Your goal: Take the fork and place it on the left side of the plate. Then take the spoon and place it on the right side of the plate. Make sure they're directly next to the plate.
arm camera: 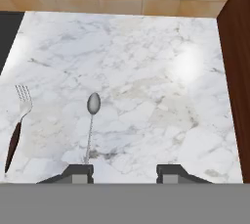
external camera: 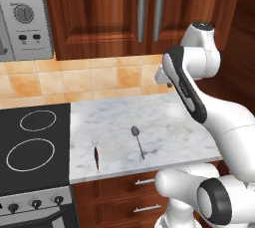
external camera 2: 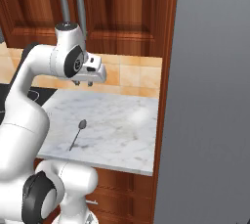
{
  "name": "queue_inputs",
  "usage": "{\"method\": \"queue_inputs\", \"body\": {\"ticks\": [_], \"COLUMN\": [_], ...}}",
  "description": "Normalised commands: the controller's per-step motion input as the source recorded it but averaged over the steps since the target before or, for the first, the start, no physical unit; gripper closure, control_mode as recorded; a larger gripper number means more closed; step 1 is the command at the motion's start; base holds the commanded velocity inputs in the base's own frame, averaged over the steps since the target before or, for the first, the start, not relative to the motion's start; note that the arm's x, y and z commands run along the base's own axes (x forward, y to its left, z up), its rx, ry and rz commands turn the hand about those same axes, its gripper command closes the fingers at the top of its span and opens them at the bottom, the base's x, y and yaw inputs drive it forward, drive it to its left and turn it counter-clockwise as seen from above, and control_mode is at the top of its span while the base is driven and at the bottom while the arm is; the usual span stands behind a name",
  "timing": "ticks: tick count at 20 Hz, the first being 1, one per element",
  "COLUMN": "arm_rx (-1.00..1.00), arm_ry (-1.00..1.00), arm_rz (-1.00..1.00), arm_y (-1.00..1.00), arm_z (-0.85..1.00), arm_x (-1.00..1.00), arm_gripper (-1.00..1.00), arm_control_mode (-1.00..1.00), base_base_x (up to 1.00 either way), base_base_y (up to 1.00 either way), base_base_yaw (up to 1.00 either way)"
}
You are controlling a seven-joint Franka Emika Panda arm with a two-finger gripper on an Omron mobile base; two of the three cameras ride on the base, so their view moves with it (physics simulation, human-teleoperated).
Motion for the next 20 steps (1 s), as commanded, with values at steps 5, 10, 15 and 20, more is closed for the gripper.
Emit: {"method": "queue_inputs", "body": {"ticks": [5, 10, 15, 20], "arm_rx": [0.02, 0.00, 0.01, 0.00], "arm_ry": [0.00, -0.04, 0.00, 0.05], "arm_rz": [0.00, 0.00, -0.02, -0.09], "arm_y": [0.02, 0.30, 0.40, 0.28], "arm_z": [-0.04, -0.21, -0.30, -0.44], "arm_x": [-0.20, -0.36, -0.18, 0.00], "arm_gripper": [-1.00, -1.00, -1.00, -1.00], "arm_control_mode": [-1.00, -1.00, -1.00, -1.00], "base_base_x": [0.00, 0.00, 0.00, 0.00], "base_base_y": [0.00, 0.00, 0.00, 0.00], "base_base_yaw": [0.00, 0.00, 0.00, 0.00]}}
